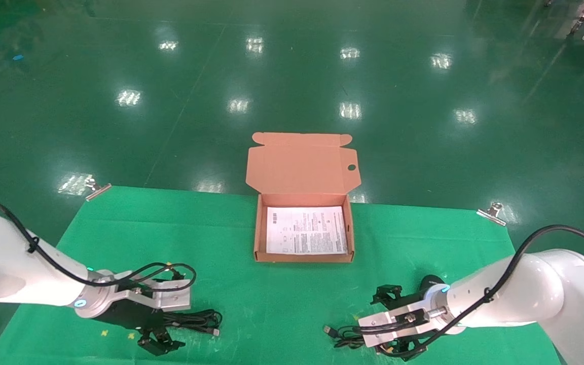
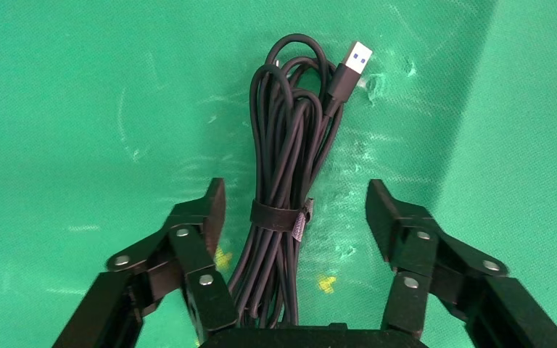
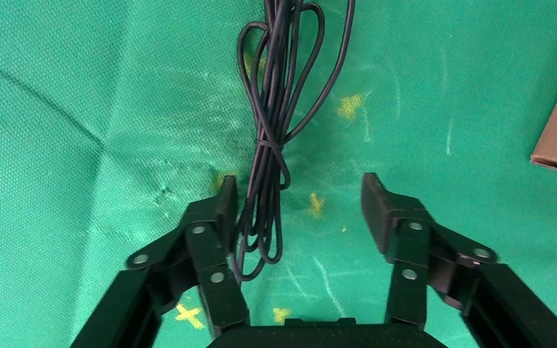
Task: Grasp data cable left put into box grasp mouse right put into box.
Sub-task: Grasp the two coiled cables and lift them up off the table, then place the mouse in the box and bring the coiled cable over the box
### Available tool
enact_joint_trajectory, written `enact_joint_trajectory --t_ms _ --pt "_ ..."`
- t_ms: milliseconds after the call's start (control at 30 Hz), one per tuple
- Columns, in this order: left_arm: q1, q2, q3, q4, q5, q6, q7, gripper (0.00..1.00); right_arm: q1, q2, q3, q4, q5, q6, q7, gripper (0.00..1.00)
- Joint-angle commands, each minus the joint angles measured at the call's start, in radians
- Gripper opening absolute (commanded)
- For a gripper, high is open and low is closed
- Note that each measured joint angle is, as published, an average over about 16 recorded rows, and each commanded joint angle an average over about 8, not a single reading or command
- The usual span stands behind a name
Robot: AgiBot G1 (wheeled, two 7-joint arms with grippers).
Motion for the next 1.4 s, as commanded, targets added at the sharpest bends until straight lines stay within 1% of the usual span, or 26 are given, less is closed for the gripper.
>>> enact_joint_trajectory --t_ms 33,733,867,1000,1167,1300,1400 --pt "0.001 -0.001 0.0 -0.003 0.0 0.001 -0.001 0.0 0.0 0.001 0.0 0.002 0.001 -0.001 0.0 0.0" --pt "0.002 -0.003 0.001 -0.012 0.001 0.004 -0.003 0.0 0.0 0.004 0.001 0.01 0.002 -0.005 0.001 0.0" --pt "0.002 -0.004 0.002 -0.014 0.001 0.005 -0.001 0.0 0.009 0.022 0.011 0.028 0.012 -0.013 0.012 0.0" --pt "0.002 -0.014 0.001 -0.027 0.002 0.005 0.008 0.0 0.024 0.077 0.042 0.09 0.042 -0.036 0.057 0.0" --pt "-0.023 -0.057 -0.007 -0.073 -0.003 0.012 0.006 0.0 0.055 0.173 0.097 0.212 0.061 -0.053 0.159 0.0" --pt "-0.064 -0.098 -0.02 -0.144 -0.01 0.013 -0.022 0.0 0.103 0.215 0.139 0.284 0.044 -0.029 0.234 0.0" --pt "-0.089 -0.123 -0.034 -0.213 -0.016 0.002 -0.056 0.0 0.149 0.212 0.166 0.305 0.027 0.007 0.27 0.0"
